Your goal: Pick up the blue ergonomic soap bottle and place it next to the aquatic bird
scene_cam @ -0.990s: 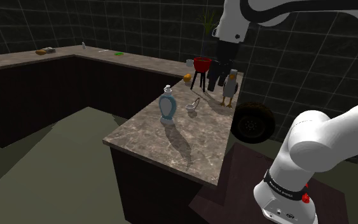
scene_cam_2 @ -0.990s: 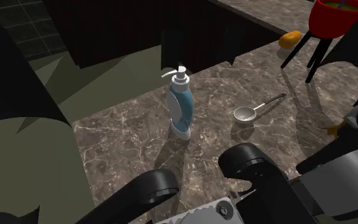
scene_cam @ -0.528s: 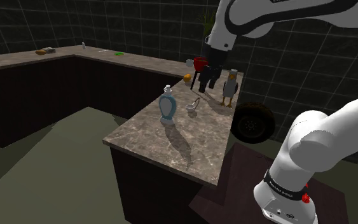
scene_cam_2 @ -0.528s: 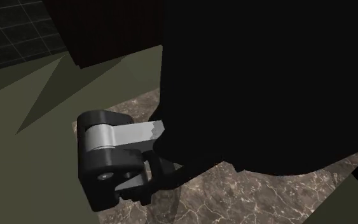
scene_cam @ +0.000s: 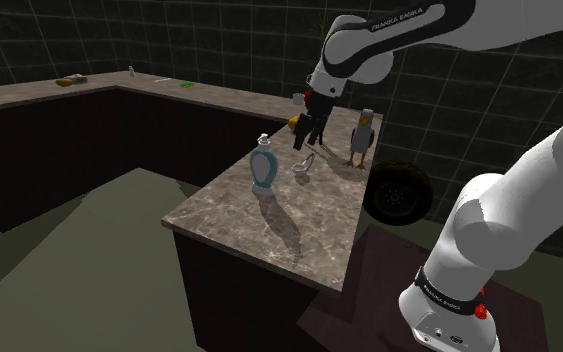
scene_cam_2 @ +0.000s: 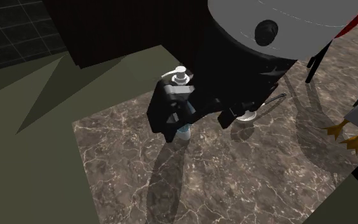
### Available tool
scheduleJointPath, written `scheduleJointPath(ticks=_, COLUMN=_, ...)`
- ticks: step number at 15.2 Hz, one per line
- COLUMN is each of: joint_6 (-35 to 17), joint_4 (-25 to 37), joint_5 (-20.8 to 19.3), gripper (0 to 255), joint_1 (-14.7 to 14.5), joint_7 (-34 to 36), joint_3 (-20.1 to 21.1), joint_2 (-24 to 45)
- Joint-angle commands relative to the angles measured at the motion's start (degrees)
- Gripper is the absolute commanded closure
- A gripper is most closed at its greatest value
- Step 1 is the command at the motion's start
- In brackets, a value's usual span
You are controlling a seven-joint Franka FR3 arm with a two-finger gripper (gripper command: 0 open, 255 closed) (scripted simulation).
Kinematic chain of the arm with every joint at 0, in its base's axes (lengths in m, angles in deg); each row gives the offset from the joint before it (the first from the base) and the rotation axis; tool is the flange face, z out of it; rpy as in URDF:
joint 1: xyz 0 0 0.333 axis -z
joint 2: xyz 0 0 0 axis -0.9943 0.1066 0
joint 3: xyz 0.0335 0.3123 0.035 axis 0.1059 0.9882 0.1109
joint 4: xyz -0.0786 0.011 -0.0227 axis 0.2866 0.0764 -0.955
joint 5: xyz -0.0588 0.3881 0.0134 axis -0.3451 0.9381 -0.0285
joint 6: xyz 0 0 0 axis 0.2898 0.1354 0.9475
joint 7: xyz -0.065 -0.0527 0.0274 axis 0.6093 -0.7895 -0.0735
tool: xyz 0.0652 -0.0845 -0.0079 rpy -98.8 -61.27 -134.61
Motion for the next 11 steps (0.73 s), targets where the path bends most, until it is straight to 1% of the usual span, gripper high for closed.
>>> scheduleJointPath(ticks=1, joint_6=-2.76, joint_4=2.15, joint_5=1.88, gripper=0, joint_1=-0.57, joint_7=-2.78, joint_3=-1.48, joint_2=4.33)
scheduleJointPath(ticks=6, joint_6=-7.85, joint_4=8.38, joint_5=8.75, gripper=0, joint_1=-1.7, joint_7=-11.03, joint_3=-4.87, joint_2=15.3)
scheduleJointPath(ticks=11, joint_6=-9.9, joint_4=16.96, joint_5=17.6, gripper=0, joint_1=-1.33, joint_7=-19.79, joint_3=-6.45, joint_2=26.72)
